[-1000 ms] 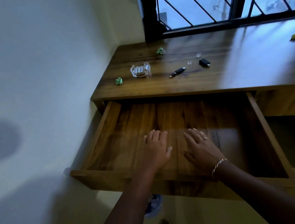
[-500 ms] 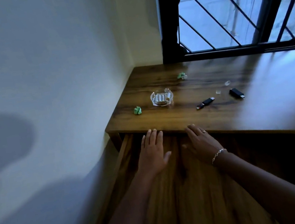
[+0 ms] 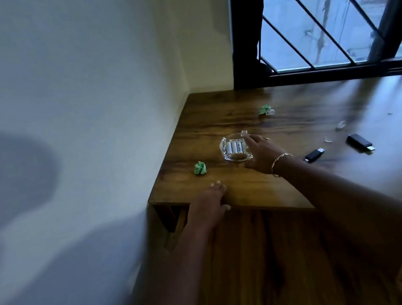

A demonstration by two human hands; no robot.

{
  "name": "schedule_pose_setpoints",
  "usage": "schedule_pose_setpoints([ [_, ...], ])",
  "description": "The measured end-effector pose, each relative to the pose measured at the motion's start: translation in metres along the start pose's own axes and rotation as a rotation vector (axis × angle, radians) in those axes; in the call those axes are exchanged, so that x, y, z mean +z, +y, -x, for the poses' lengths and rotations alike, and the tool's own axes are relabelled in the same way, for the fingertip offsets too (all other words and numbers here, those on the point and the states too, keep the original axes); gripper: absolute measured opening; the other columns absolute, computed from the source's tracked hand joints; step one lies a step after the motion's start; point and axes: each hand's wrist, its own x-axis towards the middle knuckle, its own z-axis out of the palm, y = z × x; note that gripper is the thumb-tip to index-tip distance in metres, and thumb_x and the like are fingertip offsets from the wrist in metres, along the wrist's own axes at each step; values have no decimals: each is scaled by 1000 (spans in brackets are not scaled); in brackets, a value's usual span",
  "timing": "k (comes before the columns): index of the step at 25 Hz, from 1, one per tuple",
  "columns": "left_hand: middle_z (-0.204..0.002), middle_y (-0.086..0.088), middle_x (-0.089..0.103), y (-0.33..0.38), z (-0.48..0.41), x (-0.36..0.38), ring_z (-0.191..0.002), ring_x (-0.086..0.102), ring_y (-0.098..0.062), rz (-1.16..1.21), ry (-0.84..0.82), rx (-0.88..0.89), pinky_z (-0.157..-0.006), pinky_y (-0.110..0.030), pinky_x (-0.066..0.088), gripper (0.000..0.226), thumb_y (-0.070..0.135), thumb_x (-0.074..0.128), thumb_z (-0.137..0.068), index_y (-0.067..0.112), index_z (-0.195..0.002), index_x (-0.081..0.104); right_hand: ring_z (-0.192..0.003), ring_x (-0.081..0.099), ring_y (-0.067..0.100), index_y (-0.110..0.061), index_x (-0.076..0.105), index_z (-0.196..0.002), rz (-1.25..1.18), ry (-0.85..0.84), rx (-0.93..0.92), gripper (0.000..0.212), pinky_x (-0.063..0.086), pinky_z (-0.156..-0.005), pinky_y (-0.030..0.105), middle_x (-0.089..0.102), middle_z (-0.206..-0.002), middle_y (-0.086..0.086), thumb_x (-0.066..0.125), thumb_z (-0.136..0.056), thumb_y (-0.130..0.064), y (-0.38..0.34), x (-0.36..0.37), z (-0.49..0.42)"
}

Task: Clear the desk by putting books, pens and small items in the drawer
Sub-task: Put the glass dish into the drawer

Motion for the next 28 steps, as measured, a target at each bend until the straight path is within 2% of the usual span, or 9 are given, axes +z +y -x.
schedule_pose_setpoints([
  [3,-154,-1,25,-4,-7,-5,-142,23,-17,45,12,-8,-113,-32,22,57,19,58,-90,17,-143,35,-132,32,37,-6,21,-143,-16,-43,26,91,32,-106,41,27,-147,20,70,-75,-41,6,10,-29],
  [9,-147,-1,40,-10,-8,-14,-132,38,-21,124,-1,-32,-105,-32,30,55,25,63,-86,21,-137,45,-134,26,39,-11,23,-142,-28,-93,94,101,32,-106,48,25,-148,18,77,-65,-47,6,16,-67],
  [12,-146,0,42,-11,-9,-14,-131,39,-20,118,-2,-25,-105,-33,29,55,27,64,-85,21,-137,45,-132,28,40,-15,23,-142,6,-118,118,98,35,-104,50,27,-146,18,76,-66,-47,4,21,-79],
  [16,-145,2,43,-14,-12,-13,-130,40,-21,87,-6,-11,-103,-35,31,55,30,64,-85,24,-137,45,-128,30,41,-16,26,-141,50,-96,166,90,35,-102,46,32,-141,21,73,-70,-46,4,25,-81],
  [21,-146,3,41,-13,-11,-13,-131,39,-21,83,-8,-34,-102,-35,33,58,30,66,-83,24,-137,45,-127,31,38,-11,29,-139,-1,-41,152,95,34,-102,44,33,-141,19,77,-65,-43,-6,21,-51],
  [23,-137,-3,51,-13,-12,-19,-123,48,-21,218,-28,-104,-96,-33,38,51,26,66,-84,20,-133,50,-126,32,37,-9,29,-138,-6,-63,118,96,36,-101,44,32,-142,18,78,-63,-44,-13,13,-28],
  [25,-127,-7,58,-10,-9,-29,-113,55,-20,504,15,-194,-94,-32,44,35,21,56,-92,14,-126,54,-126,32,35,-11,32,-137,-7,-112,61,96,38,-100,43,31,-142,17,79,-61,-46,-23,3,-1],
  [28,-110,-8,64,2,20,-39,-101,61,-22,985,147,-312,-91,-42,52,26,19,47,-96,10,-117,59,-128,30,33,-16,31,-140,9,-150,-47,97,34,-102,40,31,-143,13,77,-62,-49,-44,-4,44],
])
